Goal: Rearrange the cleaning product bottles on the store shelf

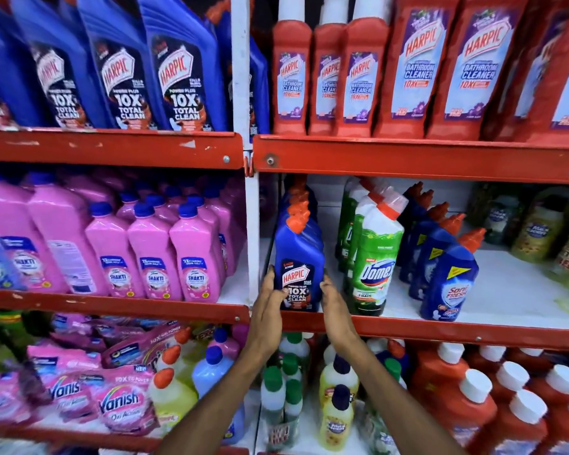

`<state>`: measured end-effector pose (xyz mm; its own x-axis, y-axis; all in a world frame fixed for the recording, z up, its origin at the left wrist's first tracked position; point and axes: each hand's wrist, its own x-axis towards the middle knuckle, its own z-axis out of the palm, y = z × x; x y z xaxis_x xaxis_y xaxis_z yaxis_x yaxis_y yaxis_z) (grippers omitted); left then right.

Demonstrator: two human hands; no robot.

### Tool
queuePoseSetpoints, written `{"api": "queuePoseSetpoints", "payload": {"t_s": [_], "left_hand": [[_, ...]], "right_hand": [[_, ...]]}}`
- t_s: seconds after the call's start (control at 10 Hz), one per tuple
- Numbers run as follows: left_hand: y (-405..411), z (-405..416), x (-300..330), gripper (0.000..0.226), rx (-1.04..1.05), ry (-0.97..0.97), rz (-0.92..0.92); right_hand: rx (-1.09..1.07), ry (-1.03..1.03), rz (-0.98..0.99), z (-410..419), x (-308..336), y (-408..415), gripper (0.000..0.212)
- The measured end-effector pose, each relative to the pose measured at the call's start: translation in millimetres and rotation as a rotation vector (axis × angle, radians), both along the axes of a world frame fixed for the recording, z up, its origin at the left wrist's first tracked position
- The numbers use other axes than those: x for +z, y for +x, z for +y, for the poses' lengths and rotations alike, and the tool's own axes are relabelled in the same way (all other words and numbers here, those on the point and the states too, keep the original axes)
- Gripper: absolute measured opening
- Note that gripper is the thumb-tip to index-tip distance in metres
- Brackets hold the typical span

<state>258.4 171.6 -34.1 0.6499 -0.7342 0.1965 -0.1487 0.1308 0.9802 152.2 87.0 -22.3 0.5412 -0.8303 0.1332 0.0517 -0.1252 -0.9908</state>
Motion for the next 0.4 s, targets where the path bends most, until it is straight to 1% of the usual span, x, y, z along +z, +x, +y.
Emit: {"api": "queuePoseSetpoints", "payload": {"t_s": [0.2, 0.3, 0.4], "left_hand": [[2, 1, -3, 0.084, -0.013, 0.019, 0.004], [2, 4, 0, 0.083, -0.033, 0.058, -0.053], [-7, 11, 11, 0.08, 0.032, 0.059, -0.187]], "right_hand": [[-0.012, 0.001, 0.053, -3, -6, 5, 0.05], [0.001, 0.008, 0.076, -5, -6, 5, 0.052], [-0.092, -0.074, 0.085, 0, -5, 3, 0.058]]}}
